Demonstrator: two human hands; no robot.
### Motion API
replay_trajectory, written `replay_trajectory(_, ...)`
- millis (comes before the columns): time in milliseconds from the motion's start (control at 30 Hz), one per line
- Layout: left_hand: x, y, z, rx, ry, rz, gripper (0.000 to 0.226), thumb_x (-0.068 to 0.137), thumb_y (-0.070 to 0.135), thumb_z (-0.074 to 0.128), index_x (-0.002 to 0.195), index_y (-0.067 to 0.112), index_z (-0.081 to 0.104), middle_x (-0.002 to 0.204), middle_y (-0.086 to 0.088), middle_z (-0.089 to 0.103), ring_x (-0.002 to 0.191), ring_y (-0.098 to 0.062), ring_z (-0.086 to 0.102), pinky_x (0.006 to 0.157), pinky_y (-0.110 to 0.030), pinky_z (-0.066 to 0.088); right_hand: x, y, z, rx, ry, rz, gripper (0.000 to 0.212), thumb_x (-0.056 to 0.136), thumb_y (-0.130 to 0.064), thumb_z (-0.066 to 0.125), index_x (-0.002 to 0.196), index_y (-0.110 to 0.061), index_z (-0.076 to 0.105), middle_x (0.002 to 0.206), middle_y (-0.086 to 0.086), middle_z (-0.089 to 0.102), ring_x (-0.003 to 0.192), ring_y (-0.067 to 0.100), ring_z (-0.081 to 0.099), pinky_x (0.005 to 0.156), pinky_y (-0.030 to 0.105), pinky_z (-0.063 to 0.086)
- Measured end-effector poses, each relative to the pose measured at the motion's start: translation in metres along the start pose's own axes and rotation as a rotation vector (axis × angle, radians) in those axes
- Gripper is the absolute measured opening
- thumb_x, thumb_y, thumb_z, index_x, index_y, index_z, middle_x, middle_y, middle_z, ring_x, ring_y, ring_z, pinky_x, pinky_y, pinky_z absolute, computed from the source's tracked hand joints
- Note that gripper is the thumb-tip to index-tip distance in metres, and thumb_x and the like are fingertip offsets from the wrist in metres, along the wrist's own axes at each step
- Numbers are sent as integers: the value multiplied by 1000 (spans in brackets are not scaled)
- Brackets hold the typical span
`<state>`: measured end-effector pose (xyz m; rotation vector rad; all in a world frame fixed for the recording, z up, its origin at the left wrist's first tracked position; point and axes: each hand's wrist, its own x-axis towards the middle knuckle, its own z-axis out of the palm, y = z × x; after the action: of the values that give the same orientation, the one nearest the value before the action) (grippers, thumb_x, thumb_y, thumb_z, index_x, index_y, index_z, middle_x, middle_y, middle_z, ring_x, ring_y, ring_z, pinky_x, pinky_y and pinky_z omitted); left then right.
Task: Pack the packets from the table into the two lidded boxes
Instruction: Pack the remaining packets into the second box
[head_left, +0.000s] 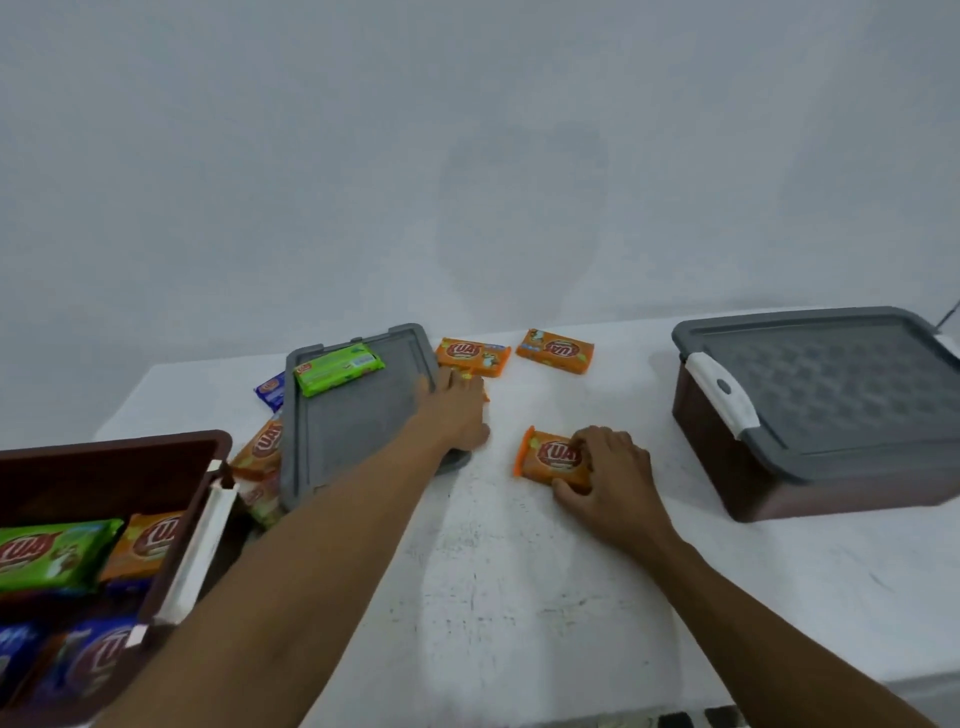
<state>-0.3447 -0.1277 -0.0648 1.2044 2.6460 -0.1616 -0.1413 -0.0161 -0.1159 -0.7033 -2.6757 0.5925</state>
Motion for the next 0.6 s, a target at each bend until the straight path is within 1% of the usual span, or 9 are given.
replay_trajectory(67, 7, 5, -1, -58, -17, -41, 73, 95, 29, 49, 152, 14, 7, 159, -19, 9, 147, -36, -7, 115, -60, -4, 1, 2, 0, 12, -4, 14, 51, 77, -52, 63, 120, -32, 45, 115, -10, 53, 106, 10, 44, 98, 33, 34)
replay_trajectory(133, 17, 5, 0, -79, 7, -54, 66, 95, 22, 49, 150, 19, 14, 157, -21, 14, 147, -38, -4, 115, -61, -4, 3, 4, 2, 18, -5, 20, 55, 77, -54, 63, 124, -33, 44, 119, -10, 52, 109, 10, 44, 100, 33, 32)
replay_trajectory(233, 28, 1, 5, -83, 79, 37, 60, 93, 31, 55, 144, 21, 25, 148, -17, 31, 140, -39, 18, 114, -58, 14, 5, 7, 4, 38, -8, 41, 61, 76, -56, 64, 129, -32, 42, 124, -10, 52, 112, 9, 44, 103, 33, 30)
replay_trajectory(333, 26, 2, -2, -304, 117, 189, 60, 92, 39, 59, 143, 22, 32, 141, -8, 41, 129, -28, 40, 110, -49, 27, 6, 9, 6, 57, -9, 59, 66, 77, -56, 65, 133, -32, 41, 129, -10, 52, 117, 9, 44, 106, 34, 28)
replay_trajectory(400, 21, 5, -14, -650, 155, 213, 53, 96, 34, 56, 144, 21, 36, 140, -6, 44, 123, -20, 45, 107, -40, 35, 7, 9, 7, 57, -14, 63, 69, 77, -57, 64, 137, -33, 40, 133, -10, 50, 120, 10, 43, 108, 36, 27)
replay_trajectory(433, 18, 5, -21, -911, 150, 180, 49, 99, 33, 52, 144, 21, 39, 140, -6, 47, 122, -19, 47, 107, -39, 37, 6, 8, 7, 54, -17, 64, 70, 78, -57, 64, 138, -33, 39, 134, -10, 50, 121, 10, 43, 108, 36, 27)
replay_trajectory(533, 7, 1, -36, -1727, -7, 60, 43, 104, 33, 38, 141, 12, 45, 131, -16, 60, 117, -27, 60, 103, -45, 44, 5, 6, 2, 36, -32, 62, 72, 80, -57, 63, 142, -32, 36, 137, -8, 48, 124, 12, 42, 110, 37, 26)
replay_trajectory(567, 2, -2, -40, -1867, -73, 41, 45, 105, 35, 34, 139, 8, 47, 128, -19, 62, 116, -30, 61, 100, -45, 47, 3, 3, 1, 28, -45, 59, 72, 81, -56, 63, 143, -32, 35, 139, -8, 48, 126, 13, 41, 111, 38, 24)
replay_trajectory(600, -4, -4, -44, -1917, -121, 32, 47, 105, 38, 32, 136, 6, 49, 126, -21, 63, 116, -31, 62, 98, -45, 48, 2, 2, -1, 22, -58, 54, 72, 82, -54, 63, 144, -32, 34, 140, -8, 47, 127, 13, 41, 111, 38, 23)
